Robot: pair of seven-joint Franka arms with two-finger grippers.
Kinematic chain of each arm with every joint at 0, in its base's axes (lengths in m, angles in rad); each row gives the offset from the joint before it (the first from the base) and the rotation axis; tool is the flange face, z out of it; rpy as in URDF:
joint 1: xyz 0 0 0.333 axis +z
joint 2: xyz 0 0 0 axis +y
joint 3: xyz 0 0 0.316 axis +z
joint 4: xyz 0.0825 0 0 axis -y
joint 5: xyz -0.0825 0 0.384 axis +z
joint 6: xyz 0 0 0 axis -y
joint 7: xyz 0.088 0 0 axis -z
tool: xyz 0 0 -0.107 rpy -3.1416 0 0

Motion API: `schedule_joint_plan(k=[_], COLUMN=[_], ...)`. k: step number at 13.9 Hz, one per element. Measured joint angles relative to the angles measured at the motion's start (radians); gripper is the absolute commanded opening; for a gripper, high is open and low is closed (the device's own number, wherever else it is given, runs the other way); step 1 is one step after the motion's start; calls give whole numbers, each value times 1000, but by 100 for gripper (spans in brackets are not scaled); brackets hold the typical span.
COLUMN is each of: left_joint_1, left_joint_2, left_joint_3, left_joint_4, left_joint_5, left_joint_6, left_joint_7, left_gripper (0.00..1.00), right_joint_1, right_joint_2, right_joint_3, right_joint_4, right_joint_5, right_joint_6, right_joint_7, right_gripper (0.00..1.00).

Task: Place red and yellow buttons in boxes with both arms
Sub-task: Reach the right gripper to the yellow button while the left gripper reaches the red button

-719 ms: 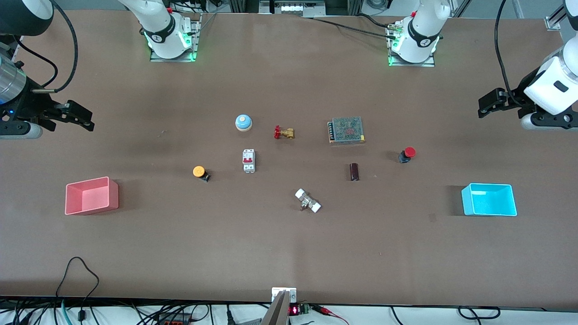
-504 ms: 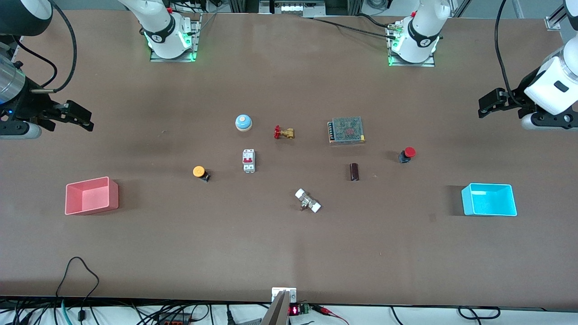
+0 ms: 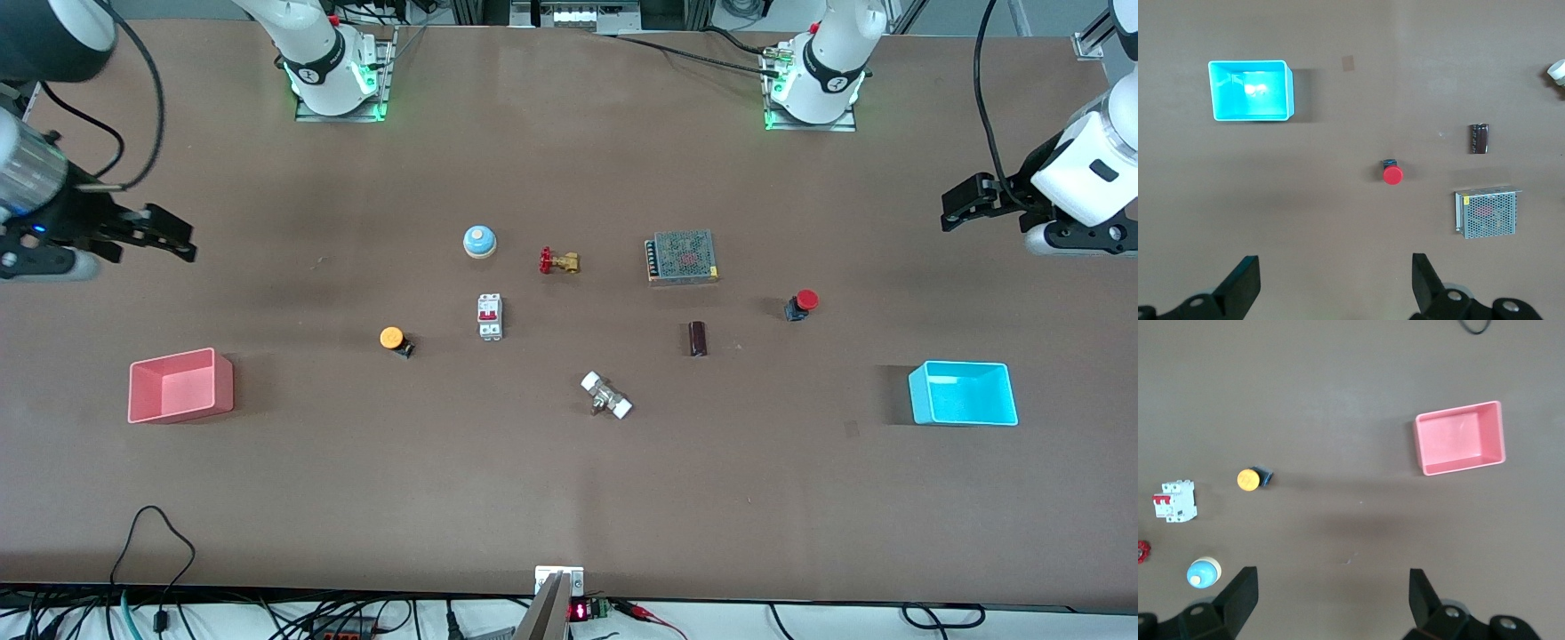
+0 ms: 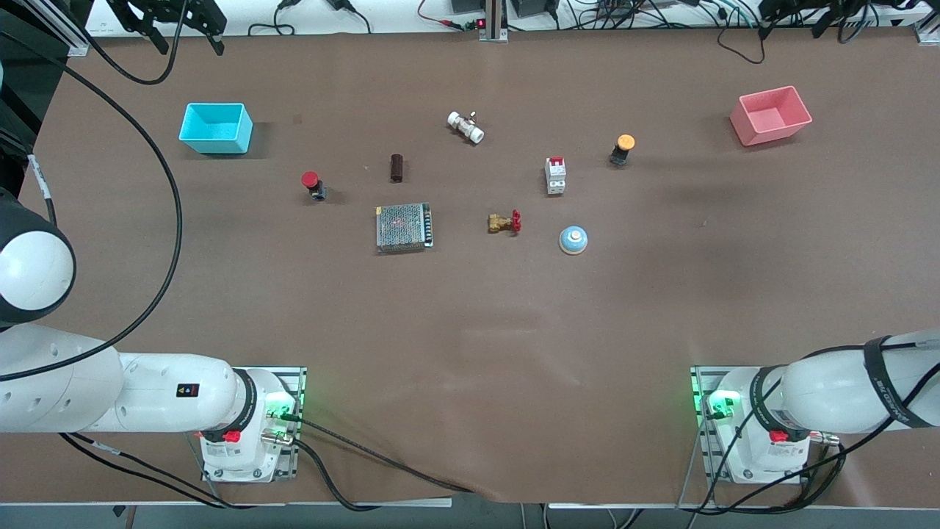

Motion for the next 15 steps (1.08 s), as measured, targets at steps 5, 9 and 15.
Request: schedule_joint_plan(k=[5,9,15], left_joint_1=[-12,-15,-18], left_joint_2=[72,201,248], left_joint_3=[-1,-3,-40], left_joint_4=[-18,-55,-359], left_joint_5=[0,0,-1], left_joint_6=[-22,107,554], left_joint_7=[0,0,-4], left_gripper=[100,100,100], right_joint_1=[4,36,117], right_joint_2=[99,214,387], right_joint_3=[64,91,113], right_joint_4=[-31,-42,-47], right_joint_5=[13,14,13], right_joint_6=[121,261,452], right_joint_7=[131,311,396], right_gripper=[100,100,100])
